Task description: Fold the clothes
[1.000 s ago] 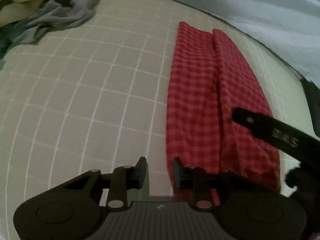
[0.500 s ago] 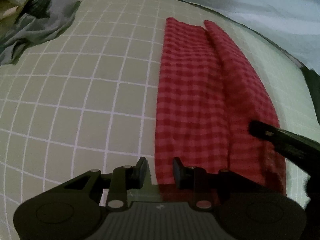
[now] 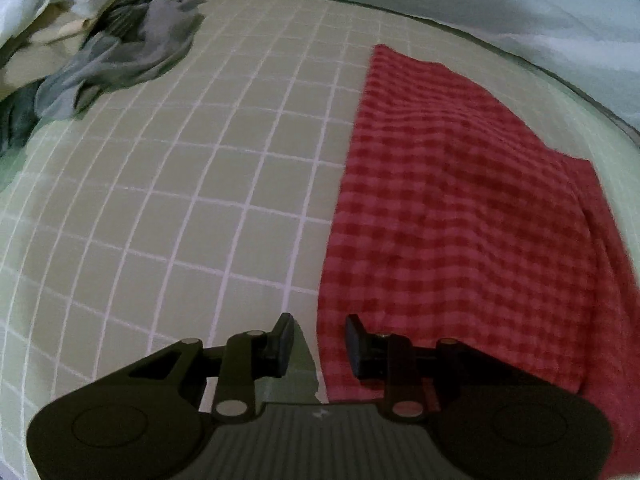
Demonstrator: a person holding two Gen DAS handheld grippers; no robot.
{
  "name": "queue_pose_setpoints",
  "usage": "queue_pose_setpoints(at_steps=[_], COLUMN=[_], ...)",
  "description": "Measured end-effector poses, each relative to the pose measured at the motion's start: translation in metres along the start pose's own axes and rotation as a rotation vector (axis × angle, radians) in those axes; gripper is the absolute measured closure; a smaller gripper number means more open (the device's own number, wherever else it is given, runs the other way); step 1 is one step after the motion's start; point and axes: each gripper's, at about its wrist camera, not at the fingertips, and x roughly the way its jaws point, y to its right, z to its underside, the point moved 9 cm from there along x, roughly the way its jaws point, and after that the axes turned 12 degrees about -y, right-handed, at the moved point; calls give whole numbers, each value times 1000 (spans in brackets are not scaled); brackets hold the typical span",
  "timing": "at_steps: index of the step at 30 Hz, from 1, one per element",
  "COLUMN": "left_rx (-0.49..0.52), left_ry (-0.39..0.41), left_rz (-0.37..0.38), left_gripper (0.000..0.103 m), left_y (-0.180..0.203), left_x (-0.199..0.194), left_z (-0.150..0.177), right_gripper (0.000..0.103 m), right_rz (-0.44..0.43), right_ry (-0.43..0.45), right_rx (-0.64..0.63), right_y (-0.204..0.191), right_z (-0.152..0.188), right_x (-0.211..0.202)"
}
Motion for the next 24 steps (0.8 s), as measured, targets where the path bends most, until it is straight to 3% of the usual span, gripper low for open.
queue_pose_setpoints(at_steps=[3,5,7,9,12,14,17,24], left_rx=[-53,-82,-101,-119,-138,-144,-133,-73], left_ry=[6,23,43,61,90,110,145,128], left_rz=[16,20,23,23,23,21,22,27], left_gripper=[73,72,71,67,59,47,31,31], left_y=[-8,-11,-12,-12,-11,-8,4,33], left_x=[-3,-6,-7,-9,-9,-7,-3,26], left_z=[-2,-6,-17,-31,-56,-77,-109,-169], right_gripper=[84,66,59,54,38,27,23,23], right_rz=[-22,-39,-51,-63,-65,-72,-70,-63], right_ry=[-2,9,24,39,46,50,50,30], right_rx=[31,37,-11,-64,-141,-172,-209,-247], right_y=[10,12,3,-7,-29,-43,-61,-81], right_z=[-11,-23,-39,-55,-79,-94,-113,-151], right_x=[5,7,12,17,31,45,64,99])
